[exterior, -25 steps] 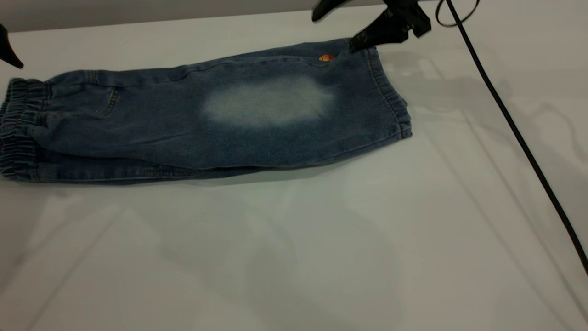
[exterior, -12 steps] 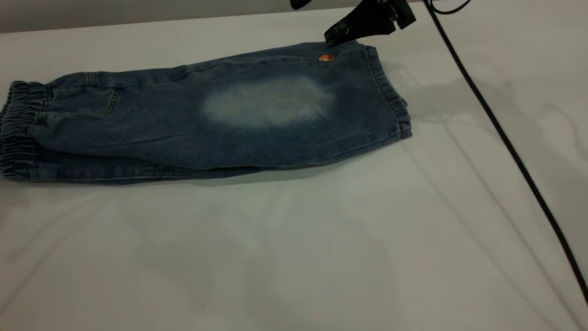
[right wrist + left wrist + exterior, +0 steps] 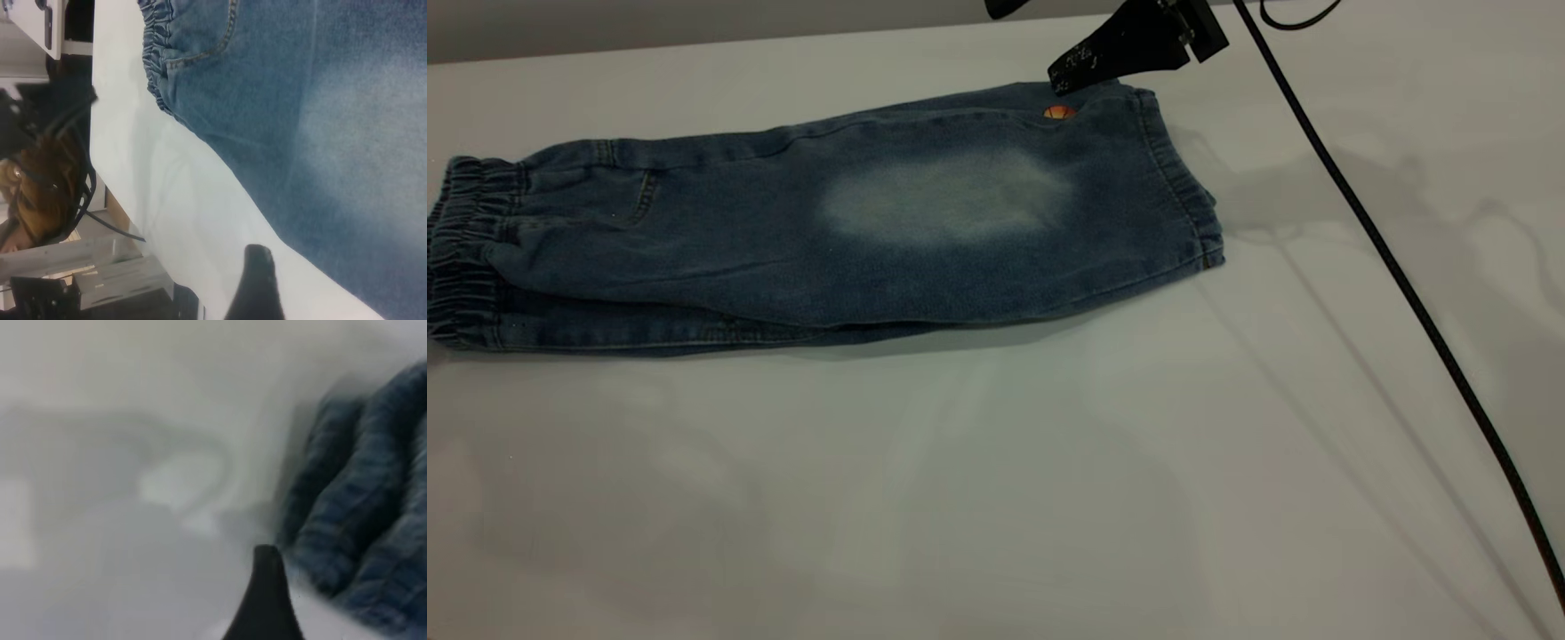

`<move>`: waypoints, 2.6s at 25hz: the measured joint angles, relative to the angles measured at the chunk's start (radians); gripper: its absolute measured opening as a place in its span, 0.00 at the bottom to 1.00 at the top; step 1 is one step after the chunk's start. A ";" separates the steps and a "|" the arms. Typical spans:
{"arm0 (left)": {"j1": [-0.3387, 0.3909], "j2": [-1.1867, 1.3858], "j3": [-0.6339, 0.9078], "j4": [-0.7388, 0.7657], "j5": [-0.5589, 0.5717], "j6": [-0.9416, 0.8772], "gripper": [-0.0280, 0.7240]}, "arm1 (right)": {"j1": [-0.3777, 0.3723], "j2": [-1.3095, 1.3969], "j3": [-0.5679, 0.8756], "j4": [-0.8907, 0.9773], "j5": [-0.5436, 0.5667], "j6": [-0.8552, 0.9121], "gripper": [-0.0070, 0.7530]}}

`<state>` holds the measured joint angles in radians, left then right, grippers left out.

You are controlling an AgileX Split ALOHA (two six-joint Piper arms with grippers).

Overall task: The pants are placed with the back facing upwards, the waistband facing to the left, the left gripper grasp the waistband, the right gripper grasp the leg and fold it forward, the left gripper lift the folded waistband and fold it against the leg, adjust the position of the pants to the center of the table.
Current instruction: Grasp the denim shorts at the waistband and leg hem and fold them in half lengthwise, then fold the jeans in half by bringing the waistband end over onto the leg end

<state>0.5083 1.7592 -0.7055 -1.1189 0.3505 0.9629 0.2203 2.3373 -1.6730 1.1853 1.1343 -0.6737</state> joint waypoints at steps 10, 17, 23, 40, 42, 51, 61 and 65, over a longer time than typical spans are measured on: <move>-0.016 0.189 -0.157 0.169 0.117 -0.088 0.73 | 0.028 0.000 0.000 0.001 0.009 0.002 0.67; -0.062 0.261 -0.223 0.180 0.121 -0.106 0.73 | 0.041 0.000 0.000 0.000 0.005 0.003 0.67; -0.105 0.280 -0.247 0.181 0.108 -0.088 0.73 | 0.041 0.000 0.000 0.001 -0.008 0.003 0.67; -0.159 0.367 -0.247 0.169 0.114 -0.078 0.41 | 0.041 0.000 0.000 0.001 -0.013 0.002 0.67; -0.172 0.368 -0.248 0.168 0.114 -0.076 0.37 | 0.042 0.000 0.000 0.000 -0.013 0.002 0.67; -0.174 0.249 -0.244 0.187 0.108 -0.099 0.24 | 0.144 0.000 0.000 -0.034 -0.178 0.038 0.67; -0.174 -0.008 -0.244 0.184 0.244 -0.140 0.24 | 0.277 0.027 -0.009 -0.076 -0.491 0.057 0.67; -0.191 -0.061 -0.244 0.184 0.294 -0.141 0.24 | 0.301 0.095 -0.075 -0.086 -0.502 0.087 0.67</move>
<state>0.3176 1.6985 -0.9493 -0.9351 0.6441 0.8220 0.5216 2.4324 -1.7476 1.0988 0.6322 -0.5864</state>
